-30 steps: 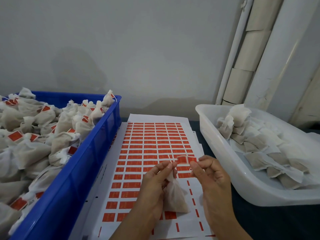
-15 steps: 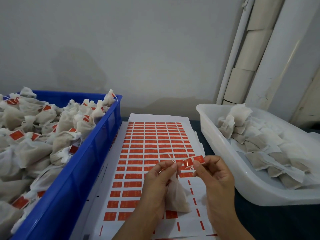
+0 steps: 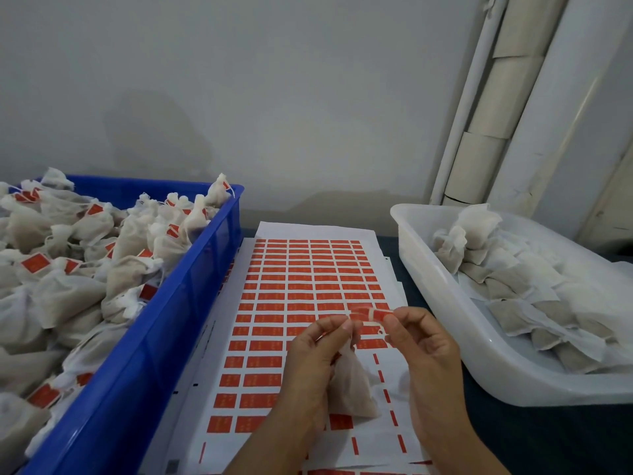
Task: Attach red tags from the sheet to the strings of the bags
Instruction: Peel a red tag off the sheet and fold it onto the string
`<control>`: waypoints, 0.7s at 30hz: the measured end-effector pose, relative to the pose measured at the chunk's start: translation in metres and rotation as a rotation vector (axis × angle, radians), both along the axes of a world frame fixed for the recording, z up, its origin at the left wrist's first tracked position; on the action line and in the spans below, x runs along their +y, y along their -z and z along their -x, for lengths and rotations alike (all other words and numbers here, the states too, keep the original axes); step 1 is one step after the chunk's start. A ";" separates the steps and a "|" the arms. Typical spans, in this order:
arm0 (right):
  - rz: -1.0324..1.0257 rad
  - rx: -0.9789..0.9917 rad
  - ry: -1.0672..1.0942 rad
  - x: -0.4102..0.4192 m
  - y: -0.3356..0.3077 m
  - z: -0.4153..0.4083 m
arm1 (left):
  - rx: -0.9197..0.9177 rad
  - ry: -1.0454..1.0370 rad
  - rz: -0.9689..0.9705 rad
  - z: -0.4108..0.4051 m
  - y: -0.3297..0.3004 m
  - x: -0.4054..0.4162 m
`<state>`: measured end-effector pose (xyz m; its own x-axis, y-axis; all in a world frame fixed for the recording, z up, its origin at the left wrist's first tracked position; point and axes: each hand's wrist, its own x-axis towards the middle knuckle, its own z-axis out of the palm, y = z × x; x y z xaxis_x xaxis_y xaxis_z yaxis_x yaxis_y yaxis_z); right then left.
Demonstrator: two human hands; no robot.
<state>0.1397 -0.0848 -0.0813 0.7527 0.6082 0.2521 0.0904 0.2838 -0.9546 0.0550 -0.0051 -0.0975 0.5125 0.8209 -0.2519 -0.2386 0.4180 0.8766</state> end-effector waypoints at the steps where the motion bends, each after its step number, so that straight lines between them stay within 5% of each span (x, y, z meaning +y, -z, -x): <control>1: 0.003 -0.012 -0.010 0.000 -0.001 0.000 | 0.003 0.000 0.002 0.000 0.000 0.000; 9: 0.031 0.097 -0.001 0.008 0.004 0.000 | 0.007 0.002 -0.023 0.001 -0.001 -0.002; 21: 0.108 -0.048 0.079 0.016 0.012 0.007 | 0.000 0.009 -0.016 0.003 -0.003 -0.002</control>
